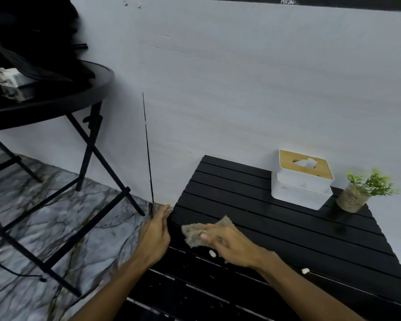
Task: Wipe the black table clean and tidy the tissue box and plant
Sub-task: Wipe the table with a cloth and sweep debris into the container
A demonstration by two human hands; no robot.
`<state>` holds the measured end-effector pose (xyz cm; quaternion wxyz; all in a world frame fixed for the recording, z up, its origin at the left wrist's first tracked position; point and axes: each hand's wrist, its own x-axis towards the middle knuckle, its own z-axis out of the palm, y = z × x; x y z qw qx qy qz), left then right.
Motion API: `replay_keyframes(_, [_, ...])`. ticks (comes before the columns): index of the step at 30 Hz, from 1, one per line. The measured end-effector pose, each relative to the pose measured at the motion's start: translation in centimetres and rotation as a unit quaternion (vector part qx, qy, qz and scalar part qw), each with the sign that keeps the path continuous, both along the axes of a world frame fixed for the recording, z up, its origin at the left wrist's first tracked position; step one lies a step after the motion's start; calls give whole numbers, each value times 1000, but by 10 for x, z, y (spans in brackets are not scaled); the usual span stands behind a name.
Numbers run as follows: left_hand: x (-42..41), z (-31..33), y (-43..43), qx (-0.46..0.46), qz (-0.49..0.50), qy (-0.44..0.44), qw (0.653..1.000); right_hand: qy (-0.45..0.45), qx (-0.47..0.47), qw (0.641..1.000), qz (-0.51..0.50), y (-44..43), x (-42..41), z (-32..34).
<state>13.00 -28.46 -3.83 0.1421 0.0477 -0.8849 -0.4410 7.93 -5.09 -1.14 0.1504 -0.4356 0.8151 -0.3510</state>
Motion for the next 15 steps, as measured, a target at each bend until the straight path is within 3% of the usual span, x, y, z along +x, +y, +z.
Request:
replay_keyframes(4, [4,-2,-1,27,-15,-8,999,-58,-109,975,-184,8,-9,19])
replay_keyframes(6, [4,-3,-1,37,-17,-7,999,-26,-116,955,-270,-2,-29,25])
replay_keyframes(11, [7,-1,2,34,-12,-7,999,21,3,944,-329,-55,-69,1])
replay_keyframes(15, [9,1,4,32,-8,4,999,146,115,944,-273,-92,-69,-16])
